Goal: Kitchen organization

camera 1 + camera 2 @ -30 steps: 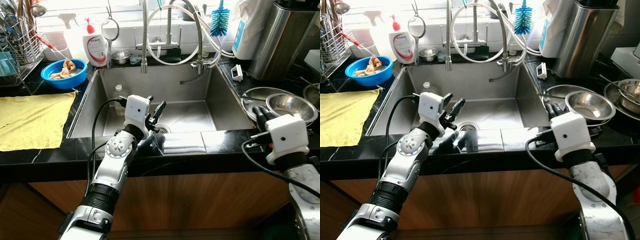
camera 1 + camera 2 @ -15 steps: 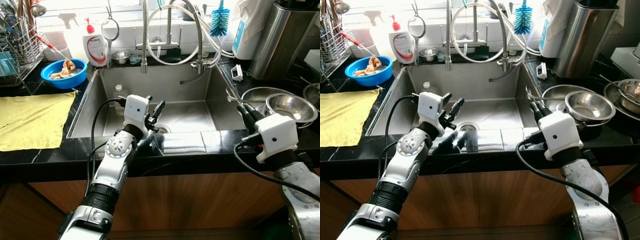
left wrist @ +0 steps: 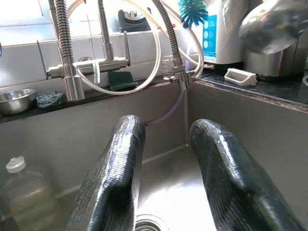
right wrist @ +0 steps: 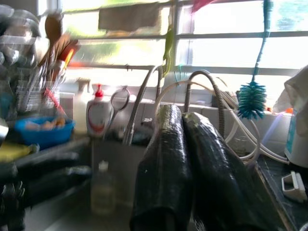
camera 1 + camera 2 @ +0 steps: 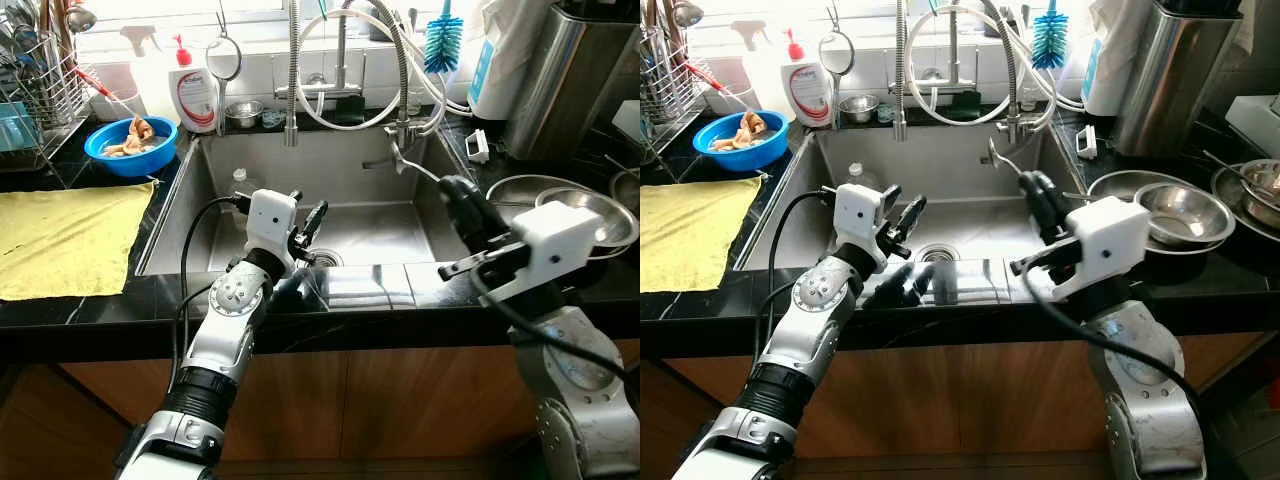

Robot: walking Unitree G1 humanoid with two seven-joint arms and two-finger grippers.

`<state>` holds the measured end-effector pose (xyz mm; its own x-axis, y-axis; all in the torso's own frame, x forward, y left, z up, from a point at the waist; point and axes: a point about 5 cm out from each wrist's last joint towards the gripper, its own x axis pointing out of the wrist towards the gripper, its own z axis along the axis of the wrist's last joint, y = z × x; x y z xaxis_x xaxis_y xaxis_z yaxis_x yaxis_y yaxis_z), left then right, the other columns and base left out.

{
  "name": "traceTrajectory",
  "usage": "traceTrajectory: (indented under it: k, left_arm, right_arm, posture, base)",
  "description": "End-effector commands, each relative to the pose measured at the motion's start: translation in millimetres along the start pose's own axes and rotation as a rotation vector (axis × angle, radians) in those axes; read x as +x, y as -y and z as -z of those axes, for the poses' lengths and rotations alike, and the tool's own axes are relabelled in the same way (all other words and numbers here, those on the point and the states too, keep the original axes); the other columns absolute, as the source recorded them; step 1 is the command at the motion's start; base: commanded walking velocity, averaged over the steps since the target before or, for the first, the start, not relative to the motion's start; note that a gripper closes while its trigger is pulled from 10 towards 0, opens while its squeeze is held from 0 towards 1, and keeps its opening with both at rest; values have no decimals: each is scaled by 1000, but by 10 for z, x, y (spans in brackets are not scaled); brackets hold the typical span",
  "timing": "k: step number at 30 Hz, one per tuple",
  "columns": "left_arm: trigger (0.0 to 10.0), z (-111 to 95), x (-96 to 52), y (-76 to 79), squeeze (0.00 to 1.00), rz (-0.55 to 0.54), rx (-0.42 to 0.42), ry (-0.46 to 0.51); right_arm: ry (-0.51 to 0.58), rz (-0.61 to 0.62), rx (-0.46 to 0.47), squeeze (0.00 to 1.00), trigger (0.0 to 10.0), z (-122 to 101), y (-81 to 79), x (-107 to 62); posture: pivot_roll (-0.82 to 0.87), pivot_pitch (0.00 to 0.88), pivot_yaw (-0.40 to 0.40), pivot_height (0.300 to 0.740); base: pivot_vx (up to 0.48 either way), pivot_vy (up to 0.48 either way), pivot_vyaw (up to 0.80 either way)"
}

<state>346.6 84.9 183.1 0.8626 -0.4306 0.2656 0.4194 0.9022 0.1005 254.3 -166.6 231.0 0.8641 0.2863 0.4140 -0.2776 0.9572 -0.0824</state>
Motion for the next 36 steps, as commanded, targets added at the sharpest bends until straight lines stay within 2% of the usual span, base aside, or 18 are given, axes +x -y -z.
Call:
traceTrajectory:
  k: [1,3,4,7,10,13,15,17,20,22,23,24,25,27,29,31,33,36]
  left_arm:
    - [10000,15,0,-46,0,-20,-8,-7]
    - [10000,16,-1,-49,0,-21,-7,-8]
    - [10000,15,-1,-52,0,-20,-6,-8]
    - [10000,16,6,-67,0,-24,-9,-11]
    - [10000,17,9,-77,0,-28,-10,-12]
    - [10000,17,19,-98,0,-43,-11,-12]
    - [10000,16,23,-98,0,-45,-11,-11]
    - [10000,12,29,-101,0,-47,-11,-9]
    - [10000,10,40,-110,0,-51,-10,-10]
    - [10000,1,48,-127,0,-57,-7,-7]
    - [10000,1,48,-127,0,-57,-7,-7]
    - [10000,-3,49,-146,0,-70,-18,-5]
    - [10000,-7,51,-158,0,-78,-24,-4]
    - [10000,-9,52,-167,0,-86,-29,-4]
    - [10000,-9,61,-220,0,-130,-88,-9]
    - [10000,-5,61,-226,0,-135,-97,-10]
    - [10000,9,49,-245,0,-142,-121,-15]
    - [10000,9,42,-312,0,-188,-199,-19]
  right_arm:
    - [67,58,49,0,10000,-140,81,6]
    - [92,117,89,0,10000,-165,160,-13]
    - [111,186,158,0,10000,-169,256,-48]
    - [128,276,281,0,10000,-129,376,-138]
    - [116,316,314,0,10000,-92,422,-181]
    - [124,342,395,0,10000,-86,453,-232]
    - [118,330,419,0,10000,-90,448,-239]
    - [119,305,500,0,10000,-117,430,-239]
    - [139,278,531,0,10000,-170,426,-238]
    - [147,243,639,0,10000,-185,405,-247]
    - [147,243,639,0,10000,-185,405,-247]
    - [186,160,725,0,10000,-239,336,-267]
    - [199,95,767,0,10000,-265,272,-292]
    - [191,84,776,0,10000,-248,251,-308]
    - [168,86,892,0,10000,-136,236,-395]
    - [183,89,923,0,10000,-126,243,-414]
    - [272,84,1101,0,10000,-95,250,-522]
    - [247,64,1138,0,10000,-22,189,-605]
  posture:
    - [-32,0,37,740]
    - [-32,0,36,740]
    - [-34,0,36,740]
    - [-36,0,35,740]
    - [-36,0,34,740]
    - [-40,0,30,740]
    - [-40,0,30,740]
    - [-44,0,31,740]
    - [-43,0,31,740]
    - [-41,0,22,740]
    - [-41,0,22,740]
    - [-35,0,16,740]
    - [-34,0,14,740]
    - [-32,0,9,740]
    - [-28,0,2,740]
    - [-29,0,1,740]
    - [-25,0,-5,740]
    - [-17,0,-7,740]
  base:
    - [0,0,0]
    - [0,0,0]
    - [0,0,0]
    - [0,0,0]
    - [0,0,0]
    - [0,0,0]
    - [0,0,0]
    - [0,0,0]
    - [0,0,0]
    - [0,0,0]
    - [0,0,0]
    - [0,0,0]
    - [0,0,0]
    - [0,0,0]
    - [0,0,0]
    - [0,0,0]
    - [0,0,0]
    - [0,0,0]
